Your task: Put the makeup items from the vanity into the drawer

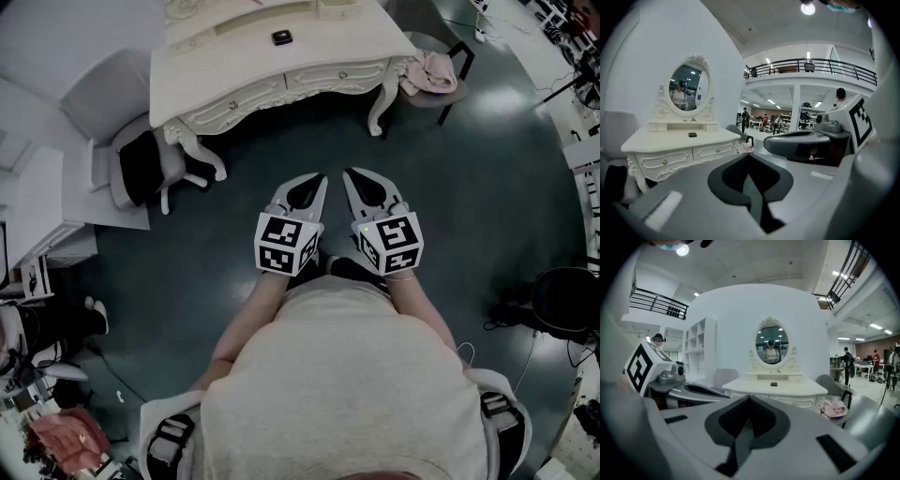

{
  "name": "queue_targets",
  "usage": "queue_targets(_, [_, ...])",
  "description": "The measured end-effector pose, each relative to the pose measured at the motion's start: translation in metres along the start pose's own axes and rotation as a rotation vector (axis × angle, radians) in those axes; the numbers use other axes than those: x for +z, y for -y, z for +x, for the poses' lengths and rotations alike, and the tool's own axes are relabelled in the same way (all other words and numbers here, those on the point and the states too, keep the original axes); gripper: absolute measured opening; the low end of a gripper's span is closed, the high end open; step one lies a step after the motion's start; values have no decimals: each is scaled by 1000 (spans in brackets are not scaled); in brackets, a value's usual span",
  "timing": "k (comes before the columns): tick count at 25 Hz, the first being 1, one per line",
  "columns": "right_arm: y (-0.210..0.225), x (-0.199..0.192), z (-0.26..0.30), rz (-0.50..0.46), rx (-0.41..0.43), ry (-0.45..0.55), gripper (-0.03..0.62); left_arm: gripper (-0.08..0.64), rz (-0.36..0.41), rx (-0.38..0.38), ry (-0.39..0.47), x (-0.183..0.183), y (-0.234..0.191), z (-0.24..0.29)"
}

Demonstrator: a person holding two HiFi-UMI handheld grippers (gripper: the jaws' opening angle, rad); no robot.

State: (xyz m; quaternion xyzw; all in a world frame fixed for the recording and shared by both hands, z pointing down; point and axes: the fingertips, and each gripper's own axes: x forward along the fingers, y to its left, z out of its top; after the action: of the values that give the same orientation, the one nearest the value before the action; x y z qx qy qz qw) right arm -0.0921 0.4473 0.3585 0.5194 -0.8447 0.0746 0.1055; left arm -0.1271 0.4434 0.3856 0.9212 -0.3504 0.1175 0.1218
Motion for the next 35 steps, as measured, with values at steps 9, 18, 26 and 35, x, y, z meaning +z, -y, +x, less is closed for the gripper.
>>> queue_targets(9, [5, 5, -2, -5, 34, 12, 8, 9, -9, 19, 19, 9, 2, 8])
queue_targets(18, [21, 6, -11, 47, 82, 45, 8, 9, -53, 67, 57, 9, 11, 15])
queue_targets(26, [28, -9, -7, 78, 90, 18, 8, 9, -113, 116, 33, -8, -3, 16])
queue_targets(35, [58, 13, 65, 63, 93, 57, 8, 9, -119, 125, 81, 24, -68, 64])
